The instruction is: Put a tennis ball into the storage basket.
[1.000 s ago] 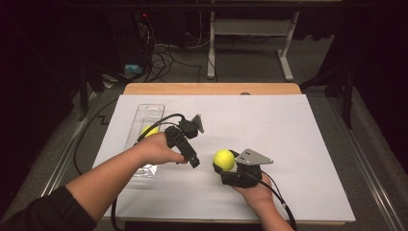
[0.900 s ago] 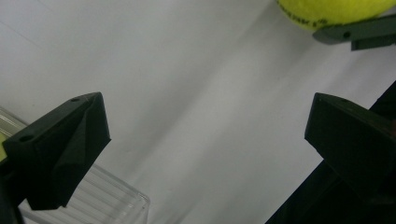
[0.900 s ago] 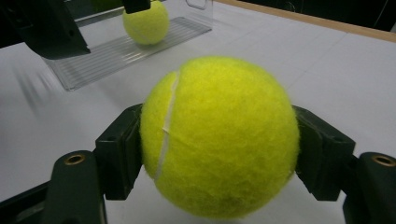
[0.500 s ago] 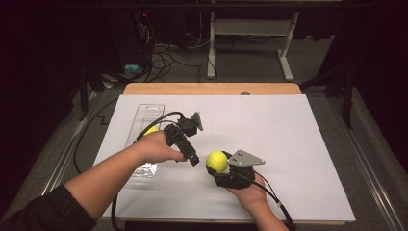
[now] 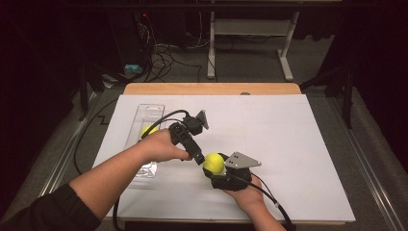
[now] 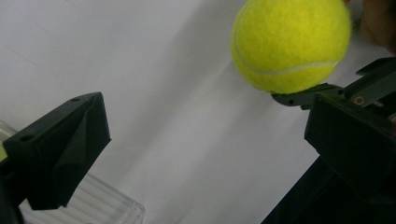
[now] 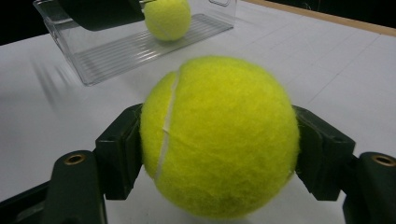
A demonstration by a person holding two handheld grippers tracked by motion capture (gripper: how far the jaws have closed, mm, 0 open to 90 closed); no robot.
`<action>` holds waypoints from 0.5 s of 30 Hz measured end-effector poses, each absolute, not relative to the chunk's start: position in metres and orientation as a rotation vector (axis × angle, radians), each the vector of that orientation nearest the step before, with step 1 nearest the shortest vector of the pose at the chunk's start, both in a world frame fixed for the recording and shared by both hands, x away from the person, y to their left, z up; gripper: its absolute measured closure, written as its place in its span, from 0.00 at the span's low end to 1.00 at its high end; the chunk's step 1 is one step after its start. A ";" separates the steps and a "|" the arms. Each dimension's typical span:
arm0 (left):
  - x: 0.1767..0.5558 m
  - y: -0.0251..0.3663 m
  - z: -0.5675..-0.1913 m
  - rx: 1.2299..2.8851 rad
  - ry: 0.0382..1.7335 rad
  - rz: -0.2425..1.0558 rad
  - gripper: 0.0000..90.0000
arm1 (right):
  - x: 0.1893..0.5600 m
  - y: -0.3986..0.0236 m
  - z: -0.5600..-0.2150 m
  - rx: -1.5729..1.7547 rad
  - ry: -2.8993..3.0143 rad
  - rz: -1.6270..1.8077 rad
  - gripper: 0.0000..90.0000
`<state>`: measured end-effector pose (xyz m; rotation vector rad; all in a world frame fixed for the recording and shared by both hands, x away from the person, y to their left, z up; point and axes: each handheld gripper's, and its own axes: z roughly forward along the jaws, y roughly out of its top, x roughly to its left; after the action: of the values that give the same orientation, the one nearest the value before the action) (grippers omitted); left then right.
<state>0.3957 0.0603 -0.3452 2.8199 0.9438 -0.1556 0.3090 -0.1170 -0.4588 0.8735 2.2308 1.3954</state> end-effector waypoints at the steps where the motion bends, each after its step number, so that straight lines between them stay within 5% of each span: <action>1: 0.396 0.059 -0.345 2.819 0.947 -0.155 0.01 | 0.309 -0.117 -0.459 0.873 2.231 1.398 0.30; 15: 0.396 0.040 -0.348 2.822 0.950 -0.195 0.01 | 0.309 -0.115 -0.459 0.862 2.235 1.410 0.30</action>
<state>0.3959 0.0396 -0.3482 2.8219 0.9502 -0.1949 0.3094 -0.1151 -0.4592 0.8616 2.2347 1.4101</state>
